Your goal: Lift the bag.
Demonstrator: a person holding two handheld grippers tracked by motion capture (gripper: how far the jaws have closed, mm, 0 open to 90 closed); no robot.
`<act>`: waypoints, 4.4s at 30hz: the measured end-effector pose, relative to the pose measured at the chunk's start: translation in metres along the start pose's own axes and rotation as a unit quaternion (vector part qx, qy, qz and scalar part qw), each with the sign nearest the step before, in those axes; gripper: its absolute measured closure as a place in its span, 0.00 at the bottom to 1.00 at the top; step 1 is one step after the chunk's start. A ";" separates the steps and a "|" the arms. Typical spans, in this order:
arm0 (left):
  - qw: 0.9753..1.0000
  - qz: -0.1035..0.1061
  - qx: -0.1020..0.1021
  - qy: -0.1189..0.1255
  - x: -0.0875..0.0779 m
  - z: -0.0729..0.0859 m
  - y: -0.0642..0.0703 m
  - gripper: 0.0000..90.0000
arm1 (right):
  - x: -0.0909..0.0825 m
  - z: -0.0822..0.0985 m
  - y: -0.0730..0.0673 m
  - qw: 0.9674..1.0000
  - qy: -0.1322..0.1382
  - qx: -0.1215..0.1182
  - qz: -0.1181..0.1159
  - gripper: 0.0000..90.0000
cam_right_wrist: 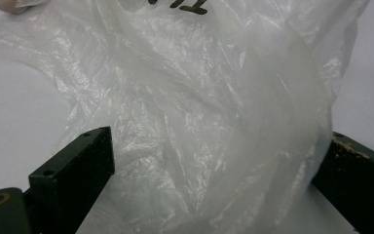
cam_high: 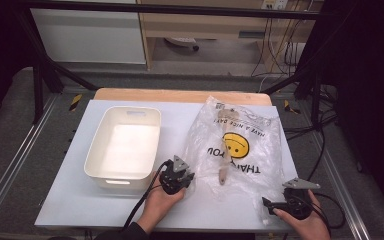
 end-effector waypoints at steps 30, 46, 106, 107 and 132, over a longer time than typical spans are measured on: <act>1.000 -0.007 0.014 0.002 0.000 0.001 0.002 0.86 | -0.005 -0.004 -0.022 0.998 0.007 -0.063 -0.025 0.76; 1.000 0.014 0.007 -0.001 0.000 0.000 0.005 0.99 | -0.001 -0.010 -0.026 0.996 0.007 -0.058 -0.072 1.00; 0.994 0.100 -0.028 0.026 -0.048 -0.086 -0.008 1.00 | -0.028 -0.144 -0.043 0.983 0.120 -0.103 -0.093 1.00; 0.994 0.100 -0.028 0.027 -0.049 -0.087 -0.009 1.00 | -0.028 -0.145 -0.042 0.983 0.121 -0.106 -0.091 1.00; 0.994 0.093 -0.026 0.046 -0.073 -0.136 -0.033 1.00 | -0.053 -0.189 -0.021 0.981 0.149 -0.110 -0.055 1.00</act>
Point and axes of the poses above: each handheld gripper's, and its own axes: x roughly forward along the jaws, z roughly out of its underside, y roughly to its right, the point moved 7 cm from there along x, roughly forward along the jaws, and after that the axes turned 2 degrees about -y, right-handed, at the moved point
